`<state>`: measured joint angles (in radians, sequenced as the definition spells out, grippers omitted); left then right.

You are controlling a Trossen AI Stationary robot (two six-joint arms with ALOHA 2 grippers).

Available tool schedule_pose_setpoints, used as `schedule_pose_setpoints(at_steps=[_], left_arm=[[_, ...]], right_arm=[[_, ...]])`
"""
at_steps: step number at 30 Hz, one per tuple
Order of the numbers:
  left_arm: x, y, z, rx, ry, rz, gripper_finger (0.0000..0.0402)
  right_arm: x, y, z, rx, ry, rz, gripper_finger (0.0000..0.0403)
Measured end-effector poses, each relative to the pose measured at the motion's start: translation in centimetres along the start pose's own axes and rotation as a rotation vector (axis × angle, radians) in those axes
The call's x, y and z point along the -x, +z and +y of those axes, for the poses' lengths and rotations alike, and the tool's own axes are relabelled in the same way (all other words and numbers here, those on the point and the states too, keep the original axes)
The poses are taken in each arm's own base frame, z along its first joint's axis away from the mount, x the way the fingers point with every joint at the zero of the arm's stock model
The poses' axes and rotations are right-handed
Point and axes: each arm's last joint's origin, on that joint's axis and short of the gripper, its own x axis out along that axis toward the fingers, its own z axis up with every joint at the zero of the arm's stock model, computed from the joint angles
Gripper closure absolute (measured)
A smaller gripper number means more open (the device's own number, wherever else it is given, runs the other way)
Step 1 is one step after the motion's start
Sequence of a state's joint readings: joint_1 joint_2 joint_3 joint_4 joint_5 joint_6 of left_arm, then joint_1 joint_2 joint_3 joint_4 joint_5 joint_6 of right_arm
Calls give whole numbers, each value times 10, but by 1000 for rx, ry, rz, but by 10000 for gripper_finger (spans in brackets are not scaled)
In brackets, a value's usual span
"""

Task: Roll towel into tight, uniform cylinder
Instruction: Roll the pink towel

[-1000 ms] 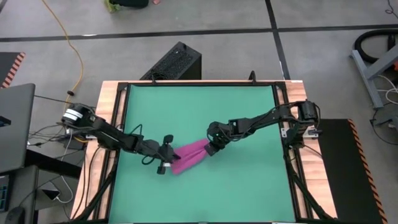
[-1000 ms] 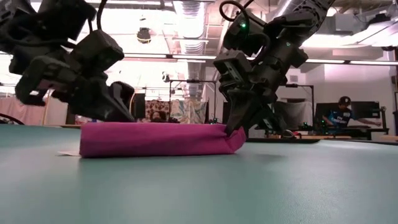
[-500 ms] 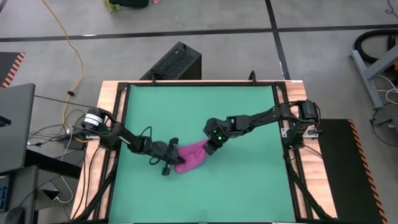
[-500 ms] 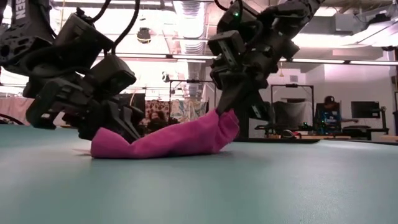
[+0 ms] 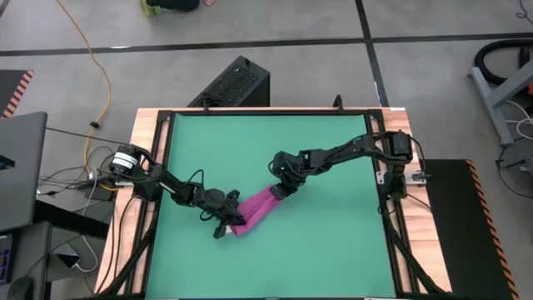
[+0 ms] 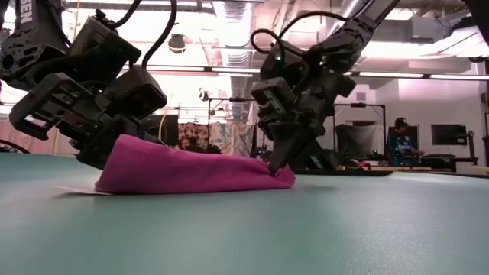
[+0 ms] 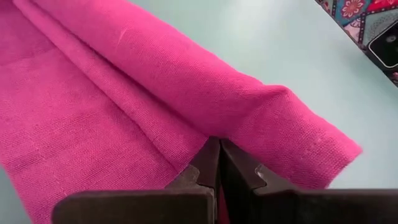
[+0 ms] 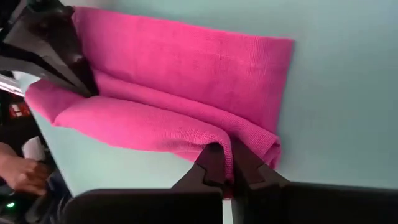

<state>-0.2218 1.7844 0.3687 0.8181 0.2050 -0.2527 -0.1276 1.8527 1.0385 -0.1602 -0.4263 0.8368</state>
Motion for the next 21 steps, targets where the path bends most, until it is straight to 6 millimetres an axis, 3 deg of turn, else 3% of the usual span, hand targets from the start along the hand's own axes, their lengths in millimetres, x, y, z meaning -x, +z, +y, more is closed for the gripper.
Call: schedule_pose_setpoints(at_steps=[8, 21], left_arm=[[-2, 0, -1, 17, -26, 29, 401], [-2, 10, -6, -4, -31, 7, 402]], right_arm=[[7, 14, 17, 70, 49, -57, 390], [11, 22, 16, 106, 67, -94, 390]])
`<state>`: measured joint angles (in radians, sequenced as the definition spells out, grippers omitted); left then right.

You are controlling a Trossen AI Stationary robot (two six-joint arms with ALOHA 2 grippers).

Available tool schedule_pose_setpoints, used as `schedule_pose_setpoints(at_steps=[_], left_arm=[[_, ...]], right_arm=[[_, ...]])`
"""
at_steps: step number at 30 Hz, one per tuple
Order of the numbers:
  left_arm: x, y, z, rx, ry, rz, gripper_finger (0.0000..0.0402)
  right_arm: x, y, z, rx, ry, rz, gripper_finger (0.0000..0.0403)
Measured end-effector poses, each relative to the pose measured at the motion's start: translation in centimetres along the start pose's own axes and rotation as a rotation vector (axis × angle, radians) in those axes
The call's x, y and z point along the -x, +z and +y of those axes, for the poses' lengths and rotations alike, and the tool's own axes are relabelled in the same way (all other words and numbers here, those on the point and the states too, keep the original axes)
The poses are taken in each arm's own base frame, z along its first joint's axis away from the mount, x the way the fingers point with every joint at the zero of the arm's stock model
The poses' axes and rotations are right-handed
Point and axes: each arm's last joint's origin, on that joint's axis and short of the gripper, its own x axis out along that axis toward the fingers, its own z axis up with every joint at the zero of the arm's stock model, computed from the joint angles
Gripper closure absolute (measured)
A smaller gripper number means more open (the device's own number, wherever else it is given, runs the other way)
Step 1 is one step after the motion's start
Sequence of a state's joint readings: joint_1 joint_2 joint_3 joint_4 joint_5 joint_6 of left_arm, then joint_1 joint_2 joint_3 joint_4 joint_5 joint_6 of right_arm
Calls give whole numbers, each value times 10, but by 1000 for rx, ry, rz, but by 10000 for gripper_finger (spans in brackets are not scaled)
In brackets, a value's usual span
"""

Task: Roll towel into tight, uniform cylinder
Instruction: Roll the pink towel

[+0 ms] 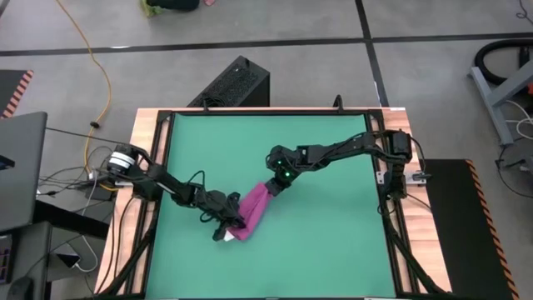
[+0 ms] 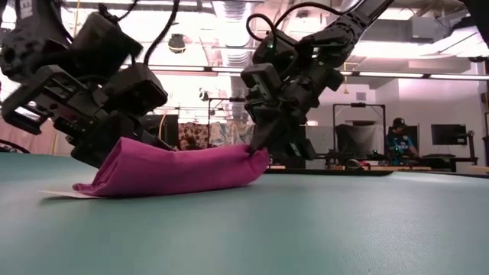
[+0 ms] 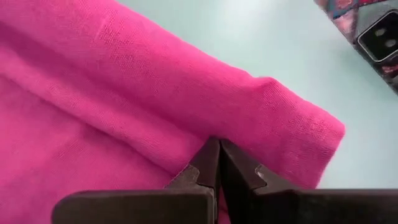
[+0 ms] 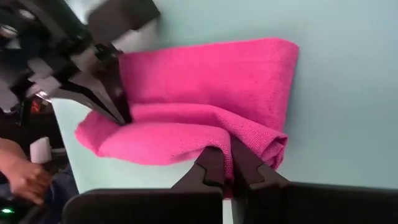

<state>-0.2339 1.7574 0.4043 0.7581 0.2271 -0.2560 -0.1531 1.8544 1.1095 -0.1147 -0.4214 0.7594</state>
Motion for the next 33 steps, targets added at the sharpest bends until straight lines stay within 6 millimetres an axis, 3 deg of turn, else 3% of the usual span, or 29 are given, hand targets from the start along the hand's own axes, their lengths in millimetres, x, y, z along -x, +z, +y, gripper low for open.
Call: schedule_pose_setpoints(at_steps=[8, 12, 22, 33], left_arm=[[36, 26, -10, -248, 342, -61, 401], [44, 30, 0, -403, 428, -76, 402], [26, 18, 51, -437, 402, -24, 401], [4, 1, 53, -277, 285, 12, 401]], right_arm=[[-2, -5, 1, 34, -19, 19, 390], [-2, -5, 1, 33, -22, 25, 390], [-2, -6, 2, 36, -18, 24, 390], [0, -3, -2, 19, -26, 29, 390]])
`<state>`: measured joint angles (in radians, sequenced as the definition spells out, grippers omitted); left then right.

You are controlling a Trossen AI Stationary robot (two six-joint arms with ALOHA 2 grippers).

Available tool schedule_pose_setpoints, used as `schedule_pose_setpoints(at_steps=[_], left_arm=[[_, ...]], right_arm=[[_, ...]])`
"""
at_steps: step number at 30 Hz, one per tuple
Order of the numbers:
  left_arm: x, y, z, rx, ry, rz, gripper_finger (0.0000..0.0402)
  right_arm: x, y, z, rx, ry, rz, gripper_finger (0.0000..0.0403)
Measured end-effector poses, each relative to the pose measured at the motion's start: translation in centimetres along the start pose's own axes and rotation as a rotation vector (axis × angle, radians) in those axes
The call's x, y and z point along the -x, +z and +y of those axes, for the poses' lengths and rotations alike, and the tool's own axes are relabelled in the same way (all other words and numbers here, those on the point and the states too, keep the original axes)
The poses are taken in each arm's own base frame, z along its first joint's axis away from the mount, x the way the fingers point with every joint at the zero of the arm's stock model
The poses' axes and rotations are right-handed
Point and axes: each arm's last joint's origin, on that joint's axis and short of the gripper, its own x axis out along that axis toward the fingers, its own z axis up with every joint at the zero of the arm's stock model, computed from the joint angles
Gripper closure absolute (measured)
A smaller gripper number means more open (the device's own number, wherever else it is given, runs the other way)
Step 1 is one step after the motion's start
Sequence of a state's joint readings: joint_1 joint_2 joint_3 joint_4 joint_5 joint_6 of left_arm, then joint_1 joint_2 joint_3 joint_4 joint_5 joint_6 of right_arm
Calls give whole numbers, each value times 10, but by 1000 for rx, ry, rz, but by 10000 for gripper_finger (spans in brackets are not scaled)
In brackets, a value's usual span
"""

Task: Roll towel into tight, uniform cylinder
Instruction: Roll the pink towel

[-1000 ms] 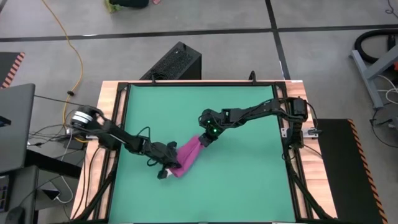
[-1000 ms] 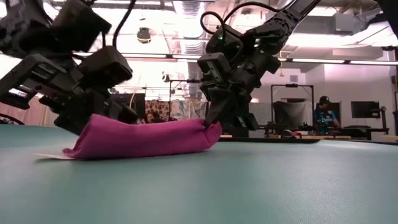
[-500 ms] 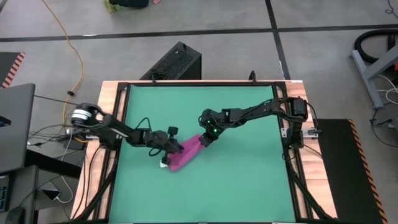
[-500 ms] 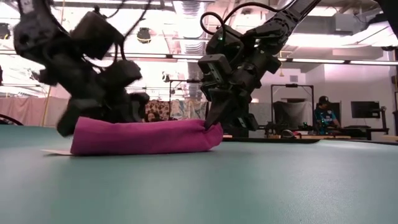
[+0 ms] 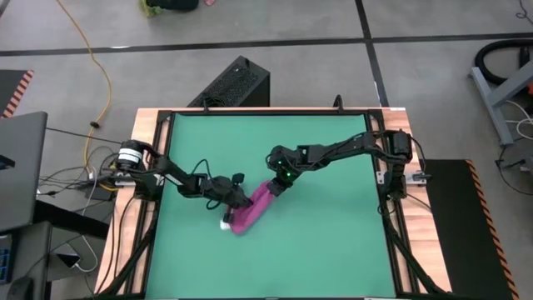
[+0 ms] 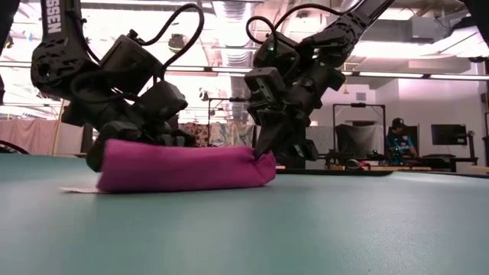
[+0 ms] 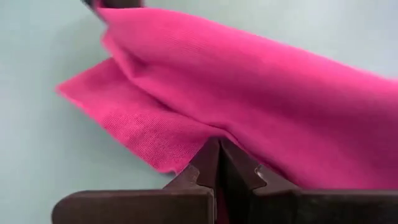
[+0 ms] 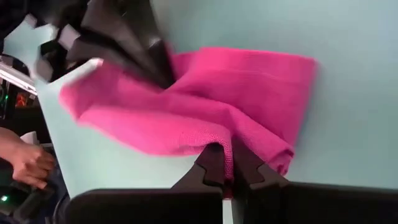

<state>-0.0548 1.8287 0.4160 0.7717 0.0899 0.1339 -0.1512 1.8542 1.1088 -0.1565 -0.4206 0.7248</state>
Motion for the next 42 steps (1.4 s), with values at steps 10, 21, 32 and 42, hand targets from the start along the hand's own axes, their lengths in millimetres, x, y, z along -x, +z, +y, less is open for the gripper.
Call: schedule_pose_setpoints(at_steps=[10, 21, 32, 42], left_arm=[[-3, 5, -16, 52, -56, -13, 401], [-9, 17, -15, 52, -58, -37, 401], [-9, 16, -15, 62, -55, -13, 402], [-7, 16, -17, 143, -55, 7, 401]], right_arm=[[6, 11, -8, 1, 7, -46, 390], [3, 11, 1, 48, 47, -76, 390], [-41, 27, 5, 105, 67, -1, 390], [-37, 14, 36, 201, -93, 64, 390]])
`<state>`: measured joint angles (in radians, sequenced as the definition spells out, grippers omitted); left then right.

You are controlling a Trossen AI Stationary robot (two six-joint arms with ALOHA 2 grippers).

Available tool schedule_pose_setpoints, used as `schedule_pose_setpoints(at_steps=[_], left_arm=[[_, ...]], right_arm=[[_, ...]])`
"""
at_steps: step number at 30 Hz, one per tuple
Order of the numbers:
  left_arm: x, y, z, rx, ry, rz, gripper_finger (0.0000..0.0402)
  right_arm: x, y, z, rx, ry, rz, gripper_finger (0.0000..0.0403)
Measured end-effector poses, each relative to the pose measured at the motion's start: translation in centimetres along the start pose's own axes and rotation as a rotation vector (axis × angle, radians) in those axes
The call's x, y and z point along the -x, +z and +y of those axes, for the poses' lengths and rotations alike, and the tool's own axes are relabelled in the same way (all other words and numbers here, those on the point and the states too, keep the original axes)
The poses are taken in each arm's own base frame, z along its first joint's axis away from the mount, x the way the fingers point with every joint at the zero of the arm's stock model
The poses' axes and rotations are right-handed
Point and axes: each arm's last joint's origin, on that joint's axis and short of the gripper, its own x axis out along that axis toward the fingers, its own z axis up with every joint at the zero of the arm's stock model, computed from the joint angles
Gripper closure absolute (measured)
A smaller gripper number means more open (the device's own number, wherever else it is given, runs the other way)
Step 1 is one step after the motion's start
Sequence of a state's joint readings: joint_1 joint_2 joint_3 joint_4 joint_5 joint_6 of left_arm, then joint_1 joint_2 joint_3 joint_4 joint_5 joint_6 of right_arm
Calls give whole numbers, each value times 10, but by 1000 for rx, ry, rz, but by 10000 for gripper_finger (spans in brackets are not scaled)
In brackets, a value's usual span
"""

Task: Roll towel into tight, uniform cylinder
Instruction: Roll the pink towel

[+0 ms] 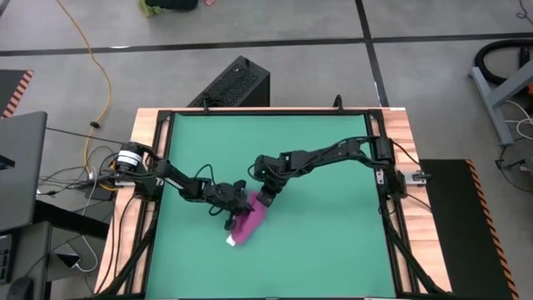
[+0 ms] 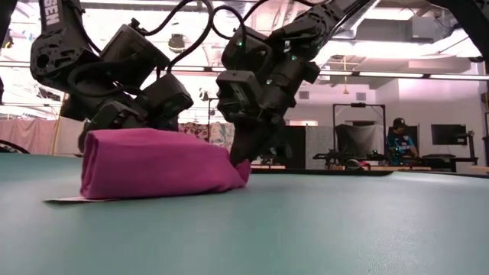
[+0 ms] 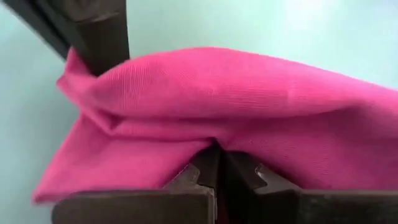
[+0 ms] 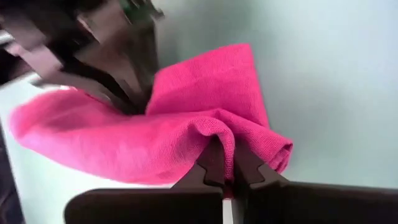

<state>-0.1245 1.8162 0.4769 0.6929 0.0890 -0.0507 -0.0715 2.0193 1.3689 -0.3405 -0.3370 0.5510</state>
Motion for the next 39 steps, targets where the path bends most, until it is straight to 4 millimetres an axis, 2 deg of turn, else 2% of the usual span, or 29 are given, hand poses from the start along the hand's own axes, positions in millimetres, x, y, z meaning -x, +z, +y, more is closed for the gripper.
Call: schedule_pose_setpoints(at_steps=[7, 11, 17, 22, 26, 29, 32, 39], left_arm=[[20, 13, -8, -81, 97, 18, 401], [32, 19, -6, -145, 181, 36, 401], [49, 31, -2, -178, 194, 8, 401], [63, 48, 3, -321, 245, -116, 401], [56, 46, 17, -331, 187, -174, 401], [45, 37, 24, -324, 142, -153, 402], [32, 32, 26, -342, 84, -138, 402], [10, 29, 30, -355, 78, -94, 402]], right_arm=[[-3, -11, 6, 6, -78, 39, 390], [-5, -15, 11, 24, -102, 33, 390], [-6, -18, 14, 33, -113, 30, 390], [-7, -20, 18, 42, -114, 34, 390], [-7, -25, 24, 59, -133, 29, 390], [-8, -28, 28, 70, -147, 30, 390], [-10, -31, 32, 64, -145, 35, 390], [-5, -39, 40, 65, -175, 38, 390]])
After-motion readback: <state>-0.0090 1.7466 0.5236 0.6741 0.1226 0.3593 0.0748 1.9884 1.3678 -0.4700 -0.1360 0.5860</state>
